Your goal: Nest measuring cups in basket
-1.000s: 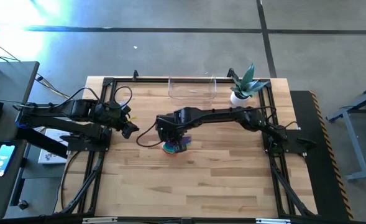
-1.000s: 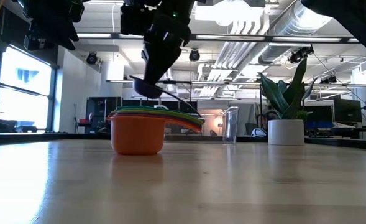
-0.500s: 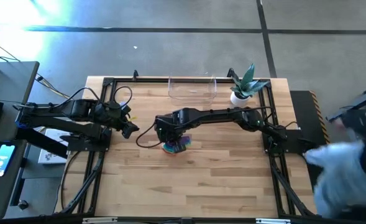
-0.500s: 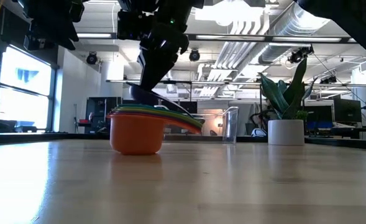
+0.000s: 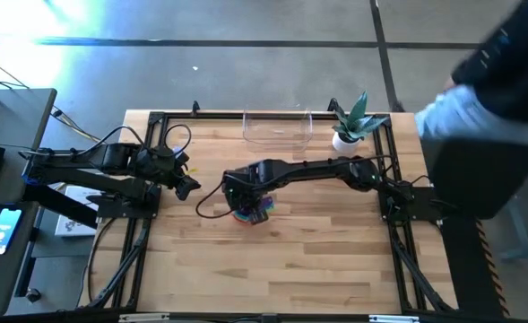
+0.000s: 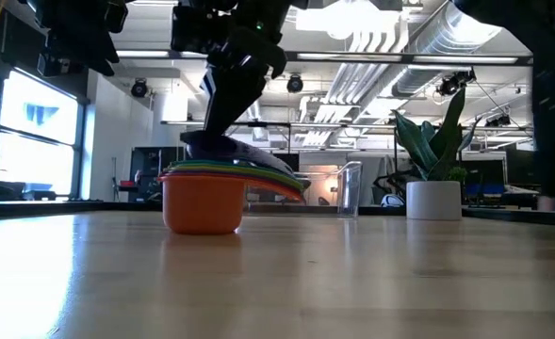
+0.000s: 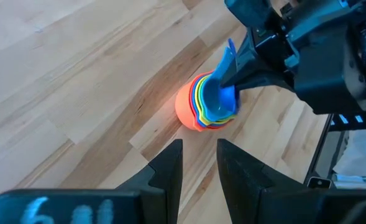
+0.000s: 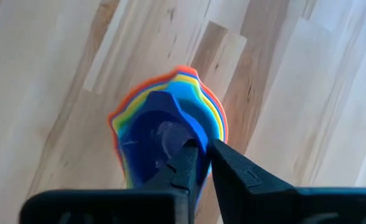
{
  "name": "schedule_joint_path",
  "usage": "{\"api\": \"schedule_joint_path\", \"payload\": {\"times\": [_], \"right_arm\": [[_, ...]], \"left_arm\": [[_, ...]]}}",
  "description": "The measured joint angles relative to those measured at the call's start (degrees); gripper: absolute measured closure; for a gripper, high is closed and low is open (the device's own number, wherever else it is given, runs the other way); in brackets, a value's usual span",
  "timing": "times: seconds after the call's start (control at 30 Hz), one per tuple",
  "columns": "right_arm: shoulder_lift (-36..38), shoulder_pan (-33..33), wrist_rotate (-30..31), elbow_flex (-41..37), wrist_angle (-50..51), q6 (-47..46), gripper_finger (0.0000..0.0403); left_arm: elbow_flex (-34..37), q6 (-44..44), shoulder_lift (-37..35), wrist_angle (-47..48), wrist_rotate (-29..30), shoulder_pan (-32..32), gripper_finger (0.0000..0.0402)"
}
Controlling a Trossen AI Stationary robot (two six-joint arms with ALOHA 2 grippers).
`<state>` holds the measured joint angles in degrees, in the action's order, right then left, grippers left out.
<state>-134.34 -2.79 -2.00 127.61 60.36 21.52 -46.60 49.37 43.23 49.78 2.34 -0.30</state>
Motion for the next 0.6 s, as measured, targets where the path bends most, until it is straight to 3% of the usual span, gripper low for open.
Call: {"api": "schedule_joint_path", "payload": {"times": [0.43,0.6], "right_arm": [[0.0,-0.2,2.0,0.0,-0.8,-2.0,0.0339],[0.1,-0.3,3.9,2.4,3.1,-4.5,0.0339]], "left_arm": [[0.0,-0.4,0.0,0.1,0.0,0.0,0.0312],[0.0,-6.3,0.0,0.1,0.0,-0.1,0.0312]]}}
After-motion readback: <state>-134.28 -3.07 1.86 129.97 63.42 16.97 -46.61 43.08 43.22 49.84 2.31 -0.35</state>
